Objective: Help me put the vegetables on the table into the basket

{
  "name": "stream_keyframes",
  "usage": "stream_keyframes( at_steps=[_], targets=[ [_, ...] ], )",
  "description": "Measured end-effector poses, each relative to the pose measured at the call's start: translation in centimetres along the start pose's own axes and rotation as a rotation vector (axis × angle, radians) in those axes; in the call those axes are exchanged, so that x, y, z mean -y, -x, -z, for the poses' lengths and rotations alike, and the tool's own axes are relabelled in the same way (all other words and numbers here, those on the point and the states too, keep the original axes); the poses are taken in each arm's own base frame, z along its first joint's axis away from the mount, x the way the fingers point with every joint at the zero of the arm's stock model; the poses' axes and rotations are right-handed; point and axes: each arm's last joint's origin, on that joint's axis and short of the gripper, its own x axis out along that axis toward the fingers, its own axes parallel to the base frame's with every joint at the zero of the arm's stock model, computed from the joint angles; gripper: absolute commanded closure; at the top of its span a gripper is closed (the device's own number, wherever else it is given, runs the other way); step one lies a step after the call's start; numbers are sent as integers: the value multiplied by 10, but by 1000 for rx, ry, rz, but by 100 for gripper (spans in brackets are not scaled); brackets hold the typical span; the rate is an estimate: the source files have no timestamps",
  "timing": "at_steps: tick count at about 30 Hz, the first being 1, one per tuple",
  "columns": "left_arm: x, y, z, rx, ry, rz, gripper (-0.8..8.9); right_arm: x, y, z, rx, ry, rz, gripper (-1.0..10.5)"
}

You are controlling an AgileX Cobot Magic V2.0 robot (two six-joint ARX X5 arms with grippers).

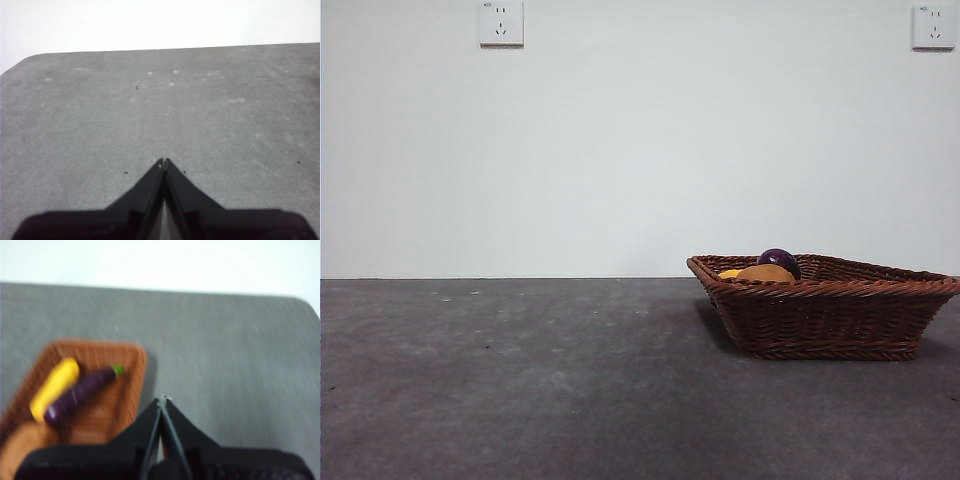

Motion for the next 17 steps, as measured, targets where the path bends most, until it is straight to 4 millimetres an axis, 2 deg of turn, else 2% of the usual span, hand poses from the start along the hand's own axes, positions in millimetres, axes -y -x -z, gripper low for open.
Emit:
stream_keyframes(
  at_steps=[3,6,11,13,17],
  targets=[
    [0,0,0,0,0,0,817,-5,12,51,-1,1,9,946],
    [0,0,0,0,0,0,817,-9,21,97,86,5,37,946],
    [0,0,0,0,0,0,817,-13,16,157,220,8,54,946],
    [0,0,0,0,0,0,817,-14,13,169,225,8,54,946],
    [0,0,0,0,0,0,817,-15,14,172,266,9,57,946]
  ],
)
